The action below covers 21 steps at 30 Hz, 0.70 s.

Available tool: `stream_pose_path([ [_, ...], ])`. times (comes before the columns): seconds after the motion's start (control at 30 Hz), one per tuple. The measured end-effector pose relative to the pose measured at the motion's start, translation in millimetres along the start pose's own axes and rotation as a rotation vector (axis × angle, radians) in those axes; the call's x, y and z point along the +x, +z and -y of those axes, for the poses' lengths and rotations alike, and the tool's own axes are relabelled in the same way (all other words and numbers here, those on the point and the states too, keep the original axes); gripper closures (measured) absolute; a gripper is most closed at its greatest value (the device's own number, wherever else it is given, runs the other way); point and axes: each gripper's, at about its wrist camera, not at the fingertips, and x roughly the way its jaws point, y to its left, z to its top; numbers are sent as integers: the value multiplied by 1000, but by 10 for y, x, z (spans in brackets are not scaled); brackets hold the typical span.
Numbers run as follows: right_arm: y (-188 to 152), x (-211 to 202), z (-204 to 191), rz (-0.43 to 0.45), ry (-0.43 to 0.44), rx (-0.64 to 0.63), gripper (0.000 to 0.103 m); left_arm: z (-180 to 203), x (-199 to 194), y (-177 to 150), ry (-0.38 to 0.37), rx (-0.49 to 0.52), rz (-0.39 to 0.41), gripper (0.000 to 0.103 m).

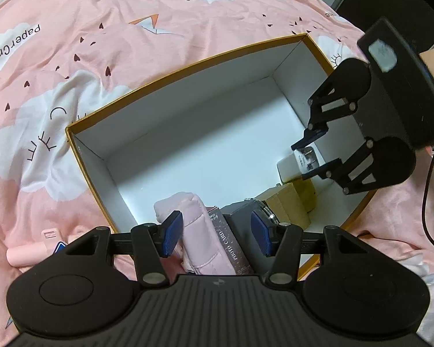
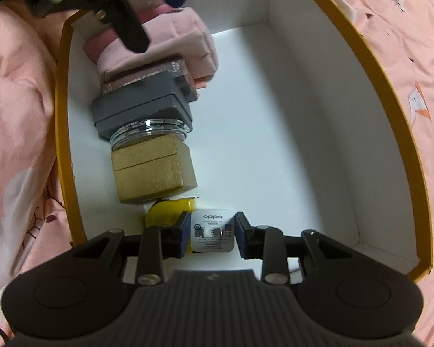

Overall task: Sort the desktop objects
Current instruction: 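Set the charger plug beside the gold box and open the right gripper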

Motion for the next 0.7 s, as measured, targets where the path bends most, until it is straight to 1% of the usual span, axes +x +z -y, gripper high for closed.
stream_pose_path([
  [0.07,3,-99,18,26,-14,-7,69,6,-8,-17,5,-7,4,42],
  [0.1,-10,-183,6,37,-5,-10,69,7,-14,-26,8,-14,5,42],
  [0.2,0,-294,-6,46,56,-9,69,9,-41,-61,17,-46,11,42],
  [0.33,39,-251,-124,25,99,-46,69,88,-94,-139,45,-73,21,42],
  [0.47,88,-140,-222,12,119,-62,69,192,-144,-245,96,-103,39,42],
  [0.53,100,-93,-250,4,116,-76,69,254,-171,-309,113,-110,62,42],
  [0.67,120,-46,-277,4,128,-81,68,305,-168,-423,110,-158,92,42],
  [0.7,110,-142,-280,-1,134,-85,68,305,-159,-447,103,-172,93,42],
])
